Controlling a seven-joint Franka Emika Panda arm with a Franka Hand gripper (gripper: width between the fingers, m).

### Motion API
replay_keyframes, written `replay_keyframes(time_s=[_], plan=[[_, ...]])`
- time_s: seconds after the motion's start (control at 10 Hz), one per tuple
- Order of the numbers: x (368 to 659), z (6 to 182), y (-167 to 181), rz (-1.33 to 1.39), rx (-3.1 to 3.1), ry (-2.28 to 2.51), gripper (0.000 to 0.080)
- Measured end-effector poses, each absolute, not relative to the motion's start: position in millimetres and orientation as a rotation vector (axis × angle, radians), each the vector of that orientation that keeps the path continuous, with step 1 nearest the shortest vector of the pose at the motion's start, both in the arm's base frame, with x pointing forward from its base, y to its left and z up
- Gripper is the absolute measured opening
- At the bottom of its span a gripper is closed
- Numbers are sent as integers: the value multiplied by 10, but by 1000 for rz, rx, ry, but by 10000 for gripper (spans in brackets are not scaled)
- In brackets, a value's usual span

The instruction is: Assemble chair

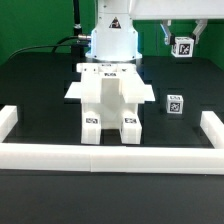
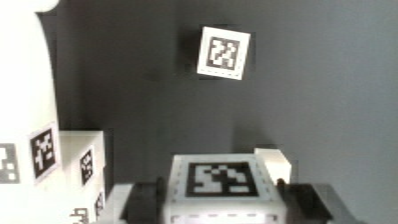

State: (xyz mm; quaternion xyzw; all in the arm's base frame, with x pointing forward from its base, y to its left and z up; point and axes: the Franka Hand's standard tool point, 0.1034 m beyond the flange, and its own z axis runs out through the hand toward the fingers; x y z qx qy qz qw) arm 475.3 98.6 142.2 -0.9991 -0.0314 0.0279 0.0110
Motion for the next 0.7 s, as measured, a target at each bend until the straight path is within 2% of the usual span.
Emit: replay_keyframes(time_s=[0.1,0.3,0.5,0.7], plan=[[4769,1448,939,90,-3105,-193,285],[4928,1573,503,53,-3064,-345,285],[5012,1486,254,36,-3058,-419,285],[5022,1375,150,24,-3069,-410,285]])
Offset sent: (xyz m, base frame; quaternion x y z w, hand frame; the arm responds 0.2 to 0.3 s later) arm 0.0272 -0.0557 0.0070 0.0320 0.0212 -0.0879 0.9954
